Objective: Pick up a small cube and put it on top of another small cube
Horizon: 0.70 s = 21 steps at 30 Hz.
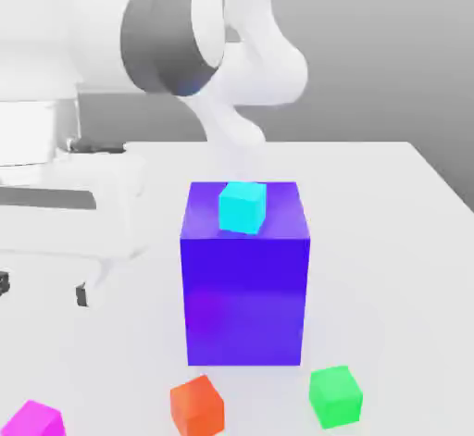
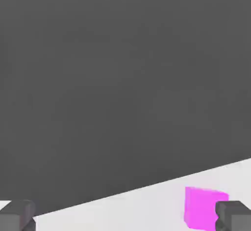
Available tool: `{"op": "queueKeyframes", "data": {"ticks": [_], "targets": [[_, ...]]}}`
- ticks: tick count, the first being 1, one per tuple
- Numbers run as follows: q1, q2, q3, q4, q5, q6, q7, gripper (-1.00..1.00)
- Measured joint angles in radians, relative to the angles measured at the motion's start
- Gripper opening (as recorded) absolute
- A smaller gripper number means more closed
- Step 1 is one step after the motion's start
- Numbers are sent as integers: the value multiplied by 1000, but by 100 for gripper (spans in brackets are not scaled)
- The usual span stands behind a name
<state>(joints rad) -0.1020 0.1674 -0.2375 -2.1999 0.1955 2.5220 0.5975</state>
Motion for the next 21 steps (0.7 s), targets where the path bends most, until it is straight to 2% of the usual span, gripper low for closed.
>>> {"op": "queueKeyframes", "data": {"ticks": [7,11,12,18,21], "targets": [[-65,248,-20,26,20,64,-32,0],[-108,393,21,57,64,159,-65,0],[-115,417,30,62,72,176,-71,-100],[-118,428,34,65,77,184,-75,-100],[-98,361,8,49,52,134,-57,-100]]}}
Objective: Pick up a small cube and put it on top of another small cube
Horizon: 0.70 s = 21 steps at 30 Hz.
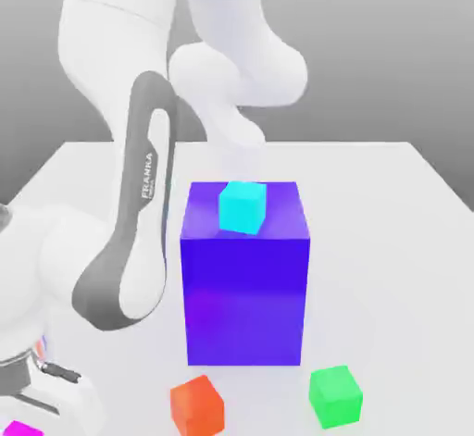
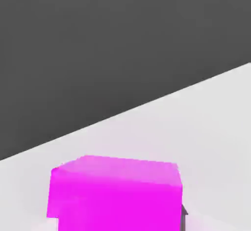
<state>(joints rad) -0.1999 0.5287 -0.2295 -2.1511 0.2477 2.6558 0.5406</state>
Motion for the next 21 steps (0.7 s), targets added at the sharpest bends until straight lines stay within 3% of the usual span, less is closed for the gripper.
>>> {"op": "queueKeyframes", "data": {"ticks": [2,13,18,19,21], "targets": [[21,-68,-20,-19,-27,-48,16,-100],[299,-345,204,-280,-206,-47,-101,-100],[400,-275,285,-336,-282,83,-126,-100],[405,-255,285,-337,-288,104,-124,100],[405,-255,285,-337,-288,104,-124,100]]}}
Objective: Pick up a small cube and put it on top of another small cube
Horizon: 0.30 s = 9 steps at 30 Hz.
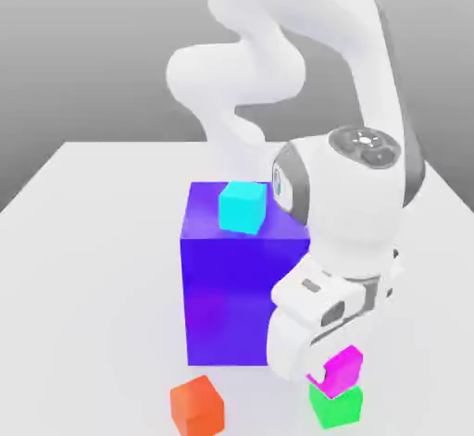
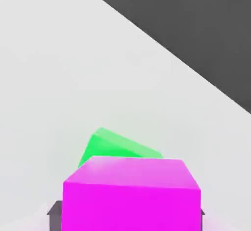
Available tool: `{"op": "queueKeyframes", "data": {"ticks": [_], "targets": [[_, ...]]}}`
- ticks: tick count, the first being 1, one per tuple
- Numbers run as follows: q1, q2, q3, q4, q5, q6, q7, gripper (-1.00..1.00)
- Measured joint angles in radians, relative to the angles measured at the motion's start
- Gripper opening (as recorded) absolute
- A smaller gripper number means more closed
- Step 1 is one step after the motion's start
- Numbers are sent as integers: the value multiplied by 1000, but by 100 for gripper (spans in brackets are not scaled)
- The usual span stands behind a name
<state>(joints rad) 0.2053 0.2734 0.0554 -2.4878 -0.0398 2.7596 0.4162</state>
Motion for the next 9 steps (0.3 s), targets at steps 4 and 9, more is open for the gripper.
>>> {"op": "queueKeyframes", "data": {"ticks": [4,9], "targets": [[2,10,1,0,-2,11,1,100],[-3,-126,13,-8,19,-117,-16,100]]}}
